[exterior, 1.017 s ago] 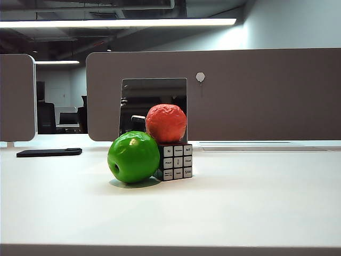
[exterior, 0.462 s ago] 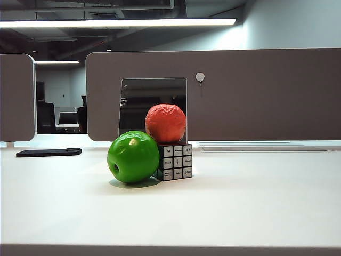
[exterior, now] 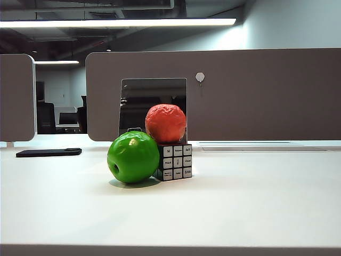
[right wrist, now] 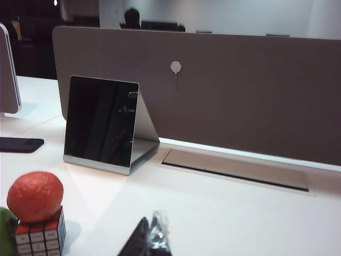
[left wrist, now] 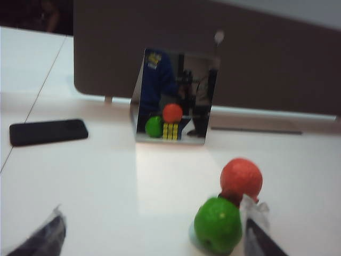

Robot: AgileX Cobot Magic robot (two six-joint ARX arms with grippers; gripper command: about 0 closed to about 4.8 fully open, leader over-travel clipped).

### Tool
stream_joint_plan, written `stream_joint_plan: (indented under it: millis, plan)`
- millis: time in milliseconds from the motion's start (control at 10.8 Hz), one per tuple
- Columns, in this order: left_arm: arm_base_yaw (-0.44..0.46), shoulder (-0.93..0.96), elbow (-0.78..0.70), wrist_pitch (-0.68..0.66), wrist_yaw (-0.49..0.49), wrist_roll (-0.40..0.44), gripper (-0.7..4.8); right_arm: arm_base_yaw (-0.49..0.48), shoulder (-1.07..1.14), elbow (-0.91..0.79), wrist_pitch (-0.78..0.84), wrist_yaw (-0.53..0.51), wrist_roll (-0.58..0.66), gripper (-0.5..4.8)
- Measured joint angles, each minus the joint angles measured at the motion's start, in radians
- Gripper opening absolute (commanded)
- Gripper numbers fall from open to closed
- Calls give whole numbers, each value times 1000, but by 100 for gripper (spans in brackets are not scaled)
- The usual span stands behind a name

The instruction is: Move all the fruits on the tabletop near the face of the Rubik's cube that has the color most similar to each fruit.

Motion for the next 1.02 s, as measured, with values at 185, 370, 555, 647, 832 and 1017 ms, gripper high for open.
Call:
stream_joint_plan:
  millis: [185,370,555,647,832,1017]
  plan:
    - [0,1,-126,138,0,-14,261,-6,0,-153,138,25,-8,-1]
    - [0,2,-322,275,0,-18,166,-24,-1,-290,328,25,-8,-1]
    - [0,1,-365,291,0,-16,-6,-71,-1,-315,321,24,-8,-1]
    - [0,1,-373,291,0,-15,-6,-85,-1,-316,321,24,-8,-1]
    - [0,1,-416,298,0,80,-6,-155,-1,-320,310,11,-8,-1]
    - [0,1,-455,309,-16,92,-6,-186,-1,-320,287,-49,-8,-1]
